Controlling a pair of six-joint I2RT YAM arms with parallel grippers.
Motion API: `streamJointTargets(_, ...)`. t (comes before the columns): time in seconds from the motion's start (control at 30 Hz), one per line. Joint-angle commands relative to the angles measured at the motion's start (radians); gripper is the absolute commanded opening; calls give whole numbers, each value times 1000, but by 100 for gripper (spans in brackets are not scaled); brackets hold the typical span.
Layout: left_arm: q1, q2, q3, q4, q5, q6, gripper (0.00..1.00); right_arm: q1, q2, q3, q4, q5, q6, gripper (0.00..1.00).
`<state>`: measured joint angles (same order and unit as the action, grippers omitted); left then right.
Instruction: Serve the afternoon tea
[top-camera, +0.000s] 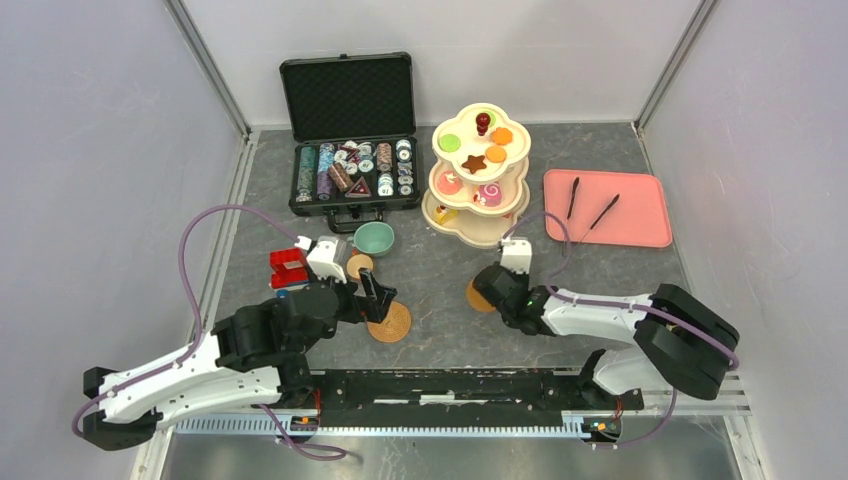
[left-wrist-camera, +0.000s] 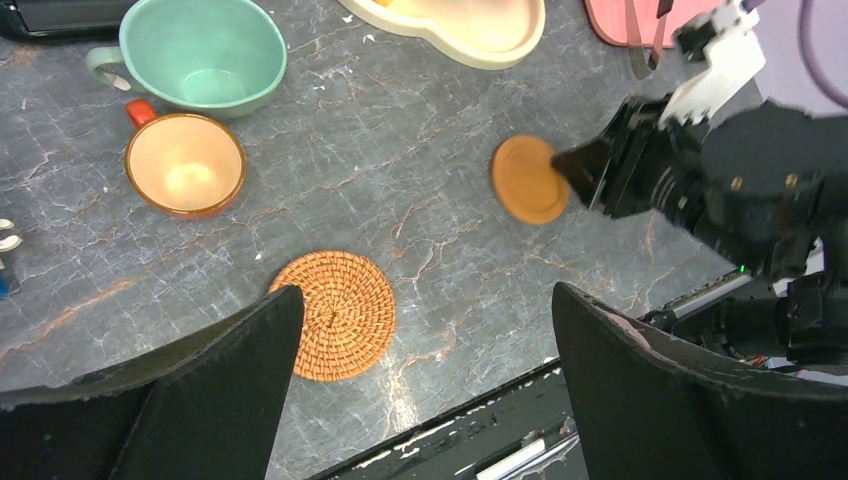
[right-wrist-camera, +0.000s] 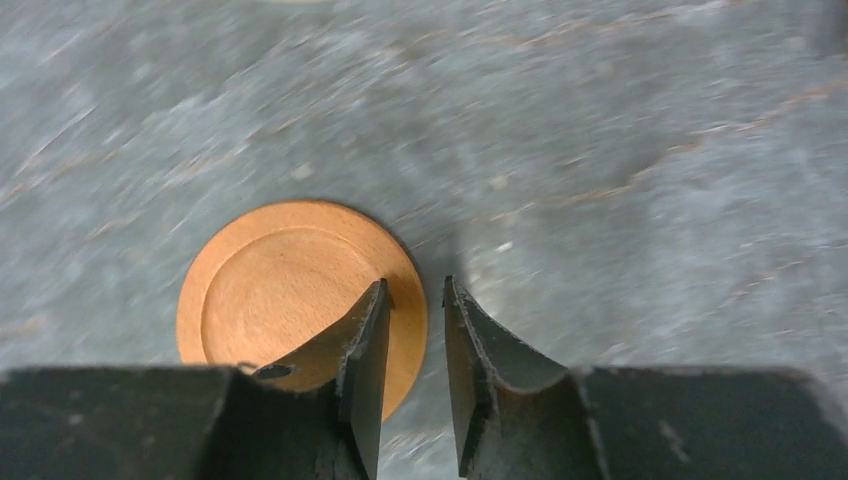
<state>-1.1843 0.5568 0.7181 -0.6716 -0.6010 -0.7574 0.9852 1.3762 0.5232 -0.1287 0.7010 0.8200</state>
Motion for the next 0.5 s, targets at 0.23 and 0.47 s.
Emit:
streamJointTargets(0.23, 4, 133, 35, 56, -17, 89, 100, -312, -15, -81, 120, -56, -166, 36)
streamJointTargets(0.47, 5, 178, 35, 37, -31, 77, 100, -376, -20, -102, 262, -133, -230, 39)
